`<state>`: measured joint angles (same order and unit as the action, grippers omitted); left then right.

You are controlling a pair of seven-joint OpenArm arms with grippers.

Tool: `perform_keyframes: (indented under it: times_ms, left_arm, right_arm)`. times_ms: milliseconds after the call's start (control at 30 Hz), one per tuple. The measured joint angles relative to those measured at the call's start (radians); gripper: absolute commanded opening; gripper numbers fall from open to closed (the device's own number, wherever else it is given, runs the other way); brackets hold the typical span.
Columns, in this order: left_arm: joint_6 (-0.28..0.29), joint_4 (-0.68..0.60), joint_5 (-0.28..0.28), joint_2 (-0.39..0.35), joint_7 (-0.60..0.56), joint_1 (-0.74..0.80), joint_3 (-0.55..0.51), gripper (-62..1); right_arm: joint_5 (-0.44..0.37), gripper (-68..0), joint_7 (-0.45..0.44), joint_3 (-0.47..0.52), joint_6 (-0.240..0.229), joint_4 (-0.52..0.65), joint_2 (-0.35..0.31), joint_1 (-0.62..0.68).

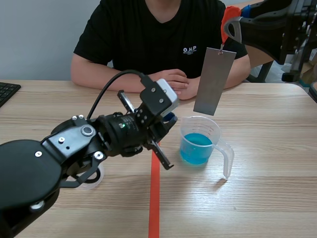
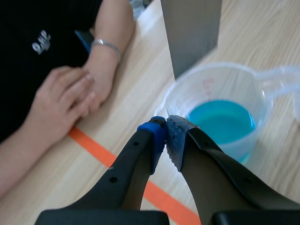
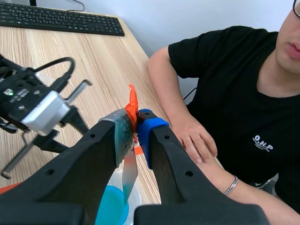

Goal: Do the redox reaction experiment.
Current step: 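Raise the plate and point at it, then lower the plate into the blue solution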

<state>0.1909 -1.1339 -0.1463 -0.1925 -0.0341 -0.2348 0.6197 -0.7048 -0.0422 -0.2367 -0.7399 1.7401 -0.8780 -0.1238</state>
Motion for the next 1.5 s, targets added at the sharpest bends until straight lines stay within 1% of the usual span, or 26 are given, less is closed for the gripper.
perform_keyframes:
  times_ms: [67, 133, 200, 300, 400, 467, 567, 633, 700, 767, 833, 867, 967, 1100, 1233, 1400, 1500]
  left_arm:
    - [-0.002, -0.01, 0.021, -0.046, 0.004, 0.04, 0.0, -56.3]
    - [-0.014, -0.06, 0.052, -0.111, 0.013, 0.097, 0.0, -56.3]
    - [-0.018, -0.148, 0.077, -0.184, 0.026, 0.164, -0.009, -56.3]
    - [-0.018, -0.319, 0.122, -0.286, 0.034, 0.282, -0.07, -56.3]
    - [-0.024, -0.495, 0.179, -0.391, 0.042, 0.42, -0.17, -56.3]
    - [-0.043, -0.59, 0.22, -0.46, 0.041, 0.534, -0.255, -56.3]
    - [-0.061, -0.678, 0.272, -0.537, 0.041, 0.716, -0.389, -56.3]
    - [-0.082, -0.696, 0.311, -0.557, 0.037, 0.83, -0.475, -56.3]
    - [-0.091, -0.693, 0.342, -0.558, 0.023, 0.937, -0.557, -56.3]
    - [-0.094, -0.683, 0.378, -0.558, -0.024, 1.037, -0.624, -56.3]
    - [-0.094, -0.676, 0.435, -0.553, -0.056, 1.124, -0.675, -56.3]
    - [-0.094, -0.674, 0.458, -0.547, -0.058, 1.163, -0.7, -56.3]
    - [-0.094, -0.669, 0.496, -0.503, -0.059, 1.258, -0.771, -56.3]
    - [-0.094, -0.666, 0.496, -0.409, -0.06, 1.328, -0.844, -56.3]
    - [-0.094, -0.665, 0.496, -0.321, -0.06, 1.362, -0.863, -56.3]
    - [-0.094, -0.66, 0.495, -0.25, -0.059, 1.411, -0.862, -56.3]
    - [-0.095, -0.653, 0.494, -0.219, -0.054, 1.424, -0.858, -56.3]
  right_arm:
    - [0.0, -65.8, 0.0, 0.0, 0.0, 0.0, 0.0, 0.0]
    - [0.0, -65.8, 0.0, 0.0, 0.0, 0.0, 0.0, 0.0]
    - [0.0, -65.8, 0.0, 0.0, 0.0, 0.0, 0.0, 0.0]
    - [0.0, -65.8, 0.0, 0.0, 0.0, 0.0, 0.0, 0.0]
    - [0.0, -65.8, 0.0, 0.0, 0.0, 0.0, 0.0, 0.0]
    - [0.0, -65.8, 0.0, 0.0, 0.0, 0.0, 0.0, 0.0]
    - [0.0, -65.8, 0.0, 0.0, 0.0, 0.0, 0.0, 0.0]
    - [0.0, -65.8, 0.0, 0.0, 0.0, 0.0, 0.0, 0.0]
    - [0.0, -65.8, 0.0, 0.0, 0.0, 0.0, 0.0, 0.0]
    - [0.0, -65.8, 0.0, 0.0, 0.0, 0.0, 0.0, 0.0]
    - [0.0, -65.8, 0.0, 0.0, 0.0, 0.0, 0.0, 0.0]
    - [0.0, -65.8, 0.0, 0.0, 0.0, 0.0, 0.0, 0.0]
    - [0.0, -65.8, 0.0, 0.0, 0.0, 0.0, 0.0, 0.0]
    - [0.0, -65.8, 0.0, 0.0, 0.0, 0.0, 0.0, 0.0]
    - [0.01, -65.8, 0.0, 0.0, 0.0, 0.0, 0.008, 0.0]
    - [0.018, -65.8, 0.003, 0.0, 0.0, -0.023, 0.042, 0.002]
    - [0.043, -65.8, 0.007, 0.0, 0.0, -0.047, 0.057, 0.003]
